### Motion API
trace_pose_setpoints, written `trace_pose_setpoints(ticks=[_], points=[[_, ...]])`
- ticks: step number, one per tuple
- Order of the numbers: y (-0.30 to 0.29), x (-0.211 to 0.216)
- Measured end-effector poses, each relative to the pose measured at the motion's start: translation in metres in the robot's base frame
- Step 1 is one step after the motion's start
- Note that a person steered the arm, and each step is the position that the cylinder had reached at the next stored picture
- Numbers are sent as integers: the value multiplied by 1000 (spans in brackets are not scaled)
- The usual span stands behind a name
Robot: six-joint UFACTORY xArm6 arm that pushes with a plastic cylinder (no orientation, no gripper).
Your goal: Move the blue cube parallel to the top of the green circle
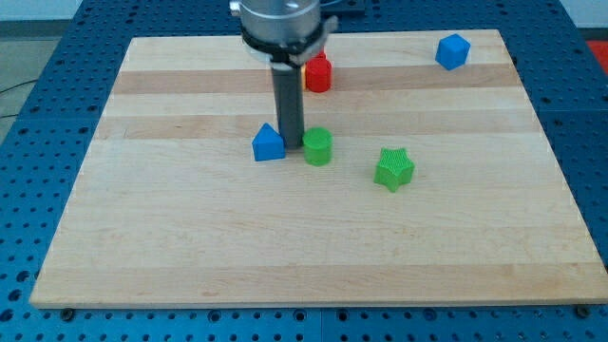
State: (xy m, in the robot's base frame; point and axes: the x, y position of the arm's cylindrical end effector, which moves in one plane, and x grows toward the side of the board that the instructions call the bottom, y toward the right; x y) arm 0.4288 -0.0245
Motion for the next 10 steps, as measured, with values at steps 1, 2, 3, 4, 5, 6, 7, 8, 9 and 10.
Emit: trace_pose_setpoints(ticks=[1,2,3,4,5,6,7,8,9,10], points=[[30,3],[63,0],[51,-58],[4,-58],[-50,-51],[-74,-46],[-33,13],[2,31],[37,31],[45,3]])
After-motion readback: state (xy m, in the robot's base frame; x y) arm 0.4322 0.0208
